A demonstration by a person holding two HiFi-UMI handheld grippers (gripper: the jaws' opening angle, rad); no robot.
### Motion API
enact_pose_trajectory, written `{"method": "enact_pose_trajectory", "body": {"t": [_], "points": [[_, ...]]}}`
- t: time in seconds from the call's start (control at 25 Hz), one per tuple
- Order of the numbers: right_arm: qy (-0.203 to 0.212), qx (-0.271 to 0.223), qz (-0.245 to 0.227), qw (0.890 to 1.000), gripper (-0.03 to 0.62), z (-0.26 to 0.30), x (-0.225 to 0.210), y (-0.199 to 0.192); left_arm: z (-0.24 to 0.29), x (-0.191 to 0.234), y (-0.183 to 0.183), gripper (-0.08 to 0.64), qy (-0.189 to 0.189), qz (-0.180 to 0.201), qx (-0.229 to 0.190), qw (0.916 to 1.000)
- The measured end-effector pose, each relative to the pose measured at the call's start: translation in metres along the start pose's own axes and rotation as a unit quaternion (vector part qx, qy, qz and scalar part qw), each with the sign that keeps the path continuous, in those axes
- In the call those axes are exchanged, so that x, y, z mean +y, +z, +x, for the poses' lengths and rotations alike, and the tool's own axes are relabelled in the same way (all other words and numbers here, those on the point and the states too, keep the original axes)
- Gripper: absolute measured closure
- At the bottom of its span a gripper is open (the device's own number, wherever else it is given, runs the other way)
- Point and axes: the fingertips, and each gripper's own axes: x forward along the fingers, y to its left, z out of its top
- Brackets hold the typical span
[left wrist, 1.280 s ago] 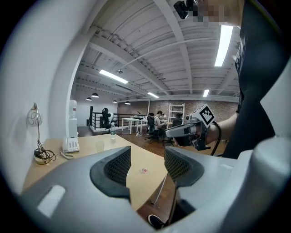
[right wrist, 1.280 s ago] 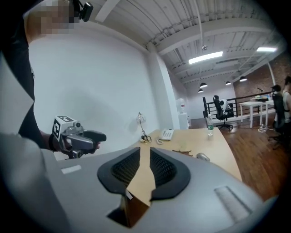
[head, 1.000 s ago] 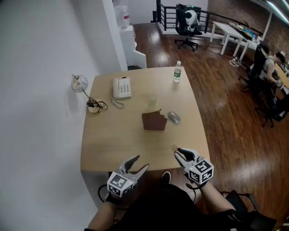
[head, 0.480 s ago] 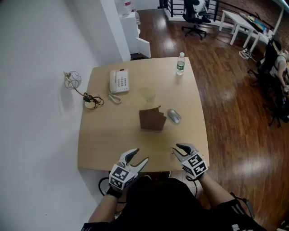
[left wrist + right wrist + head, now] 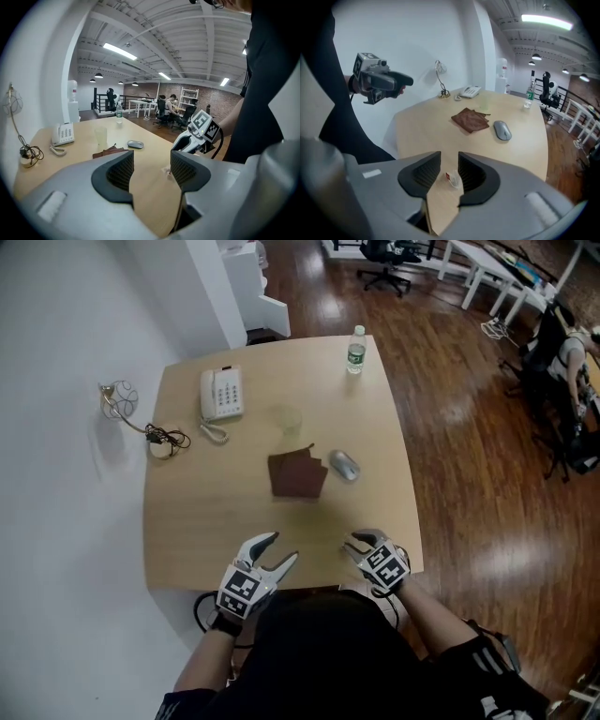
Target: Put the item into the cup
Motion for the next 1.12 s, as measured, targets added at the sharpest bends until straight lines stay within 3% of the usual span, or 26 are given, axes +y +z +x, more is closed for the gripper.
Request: {"method": "enact_pose_trajectory", "body": {"t": [0.44, 0.72, 0.92, 1.12], "points": [[-0.01, 0.122, -0.033, 0.992, 0.463, 0.037, -0.002, -0.061, 0.009, 0.015, -0.007, 0.319, -0.02, -0.004, 0.012, 0.9997], [-0.022, 0.136, -0.031, 0.99, 0.473, 0.048, -0.006, -0.066, 0.004, 0.024, -0.008, 0.319, -0.018, -0.007, 0.009, 0.9998], [-0.031, 0.14, -0.004, 0.99, 0.573, 0.054, -0.013, -0.07, 0.0, 0.035, -0.008, 0.319, -0.011, -0.009, 0.008, 0.9999], [-0.042, 0.123, 0.009, 0.991, 0.583, 0.05, -0.019, -0.054, -0.002, 0.045, -0.006, 0.319, -0.009, -0.009, 0.005, 0.9999]]}}
